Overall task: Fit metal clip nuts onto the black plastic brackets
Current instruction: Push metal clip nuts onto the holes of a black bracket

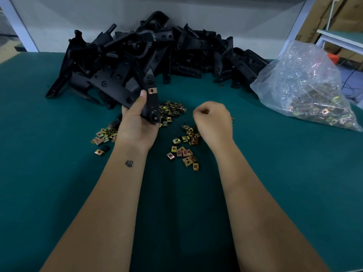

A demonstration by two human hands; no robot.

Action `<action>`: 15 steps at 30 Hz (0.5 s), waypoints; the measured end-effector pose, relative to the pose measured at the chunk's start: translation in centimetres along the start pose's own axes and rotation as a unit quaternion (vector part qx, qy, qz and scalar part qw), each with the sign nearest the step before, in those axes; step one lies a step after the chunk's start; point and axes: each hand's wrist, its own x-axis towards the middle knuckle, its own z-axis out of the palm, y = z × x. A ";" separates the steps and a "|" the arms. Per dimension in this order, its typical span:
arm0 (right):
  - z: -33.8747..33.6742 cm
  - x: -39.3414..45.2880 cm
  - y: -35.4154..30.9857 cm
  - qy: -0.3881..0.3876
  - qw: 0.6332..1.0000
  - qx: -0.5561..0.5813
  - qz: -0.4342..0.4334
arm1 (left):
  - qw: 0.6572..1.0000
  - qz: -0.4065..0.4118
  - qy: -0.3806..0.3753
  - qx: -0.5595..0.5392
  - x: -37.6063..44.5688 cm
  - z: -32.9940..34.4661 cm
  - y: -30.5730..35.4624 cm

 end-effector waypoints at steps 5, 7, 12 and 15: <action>1.3 -0.4 -0.1 -0.039 0.981 -0.124 -0.146 | 1.000 0.009 -0.006 -0.011 0.2 -0.2 0.2; 2.1 -0.6 -0.2 -0.076 0.955 -0.192 -0.214 | 1.000 0.014 -0.005 -0.002 0.3 -0.1 0.1; 3.6 -0.7 -0.1 -0.101 0.931 -0.251 -0.245 | 1.000 0.005 0.000 0.015 0.4 -0.1 0.0; 3.4 -0.5 -0.1 -0.073 0.940 -0.228 -0.242 | 1.000 -0.002 0.007 0.024 0.4 -0.1 -0.1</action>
